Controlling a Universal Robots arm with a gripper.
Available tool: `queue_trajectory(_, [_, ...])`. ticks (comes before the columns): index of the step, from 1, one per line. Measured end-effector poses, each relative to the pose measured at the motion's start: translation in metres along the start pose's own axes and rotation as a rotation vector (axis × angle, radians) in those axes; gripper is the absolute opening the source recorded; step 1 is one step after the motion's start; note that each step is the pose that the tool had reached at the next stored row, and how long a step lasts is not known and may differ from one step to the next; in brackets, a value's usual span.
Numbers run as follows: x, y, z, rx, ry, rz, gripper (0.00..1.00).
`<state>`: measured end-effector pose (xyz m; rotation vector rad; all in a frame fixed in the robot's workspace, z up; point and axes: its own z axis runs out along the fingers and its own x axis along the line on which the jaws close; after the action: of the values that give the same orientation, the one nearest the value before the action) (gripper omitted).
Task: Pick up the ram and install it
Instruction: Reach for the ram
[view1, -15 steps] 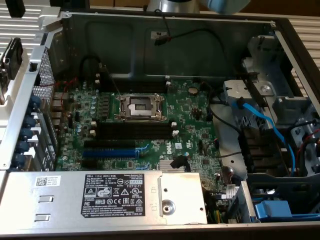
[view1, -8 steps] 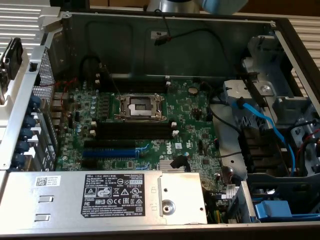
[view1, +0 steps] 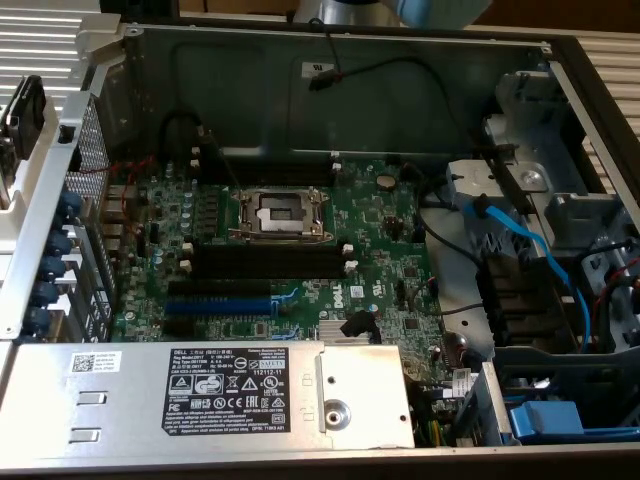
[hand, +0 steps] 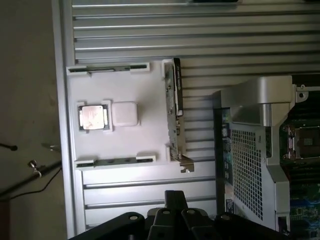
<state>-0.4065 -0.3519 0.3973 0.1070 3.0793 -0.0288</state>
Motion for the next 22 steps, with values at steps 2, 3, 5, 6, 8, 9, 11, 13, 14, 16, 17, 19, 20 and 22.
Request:
queue_trajectory(2, [0.009,0.0008,-0.0005,-0.0074,0.0005,0.000,0.10])
queue_trajectory(3, [0.013,0.0012,-0.0006,-0.0119,0.0007,0.001,0.10])
queue_trajectory(5, [0.022,0.0026,-0.0010,-0.0196,0.0013,0.001,0.10])
queue_trajectory(6, [0.026,0.0040,-0.0010,-0.0207,0.0014,0.001,0.10])
queue_trajectory(8, [0.034,0.0086,-0.0009,-0.0208,0.0014,0.001,0.10])
queue_trajectory(9, [0.037,0.0115,-0.0008,-0.0208,0.0014,0.001,0.10])
queue_trajectory(11, [0.045,0.0169,-0.0007,-0.0208,0.0014,0.001,0.10])
queue_trajectory(13, [0.054,0.0206,-0.0010,-0.0208,0.0014,0.001,0.10])
queue_trajectory(14, [0.058,0.0220,-0.0013,-0.0208,0.0014,0.001,0.10])
queue_trajectory(16, [0.063,0.0232,-0.0015,-0.0204,0.0094,0.001,0.10])
queue_trajectory(17, [0.065,0.0239,-0.0017,-0.0197,0.0178,0.001,0.10])
queue_trajectory(19, [0.069,0.0255,-0.0020,-0.0187,0.0313,0.000,0.10])
queue_trajectory(20, [0.071,0.0262,-0.0022,-0.0184,0.0351,0.000,0.10])
queue_trajectory(22, [0.079,0.0282,-0.0027,-0.0184,0.0363,0.000,0.10])
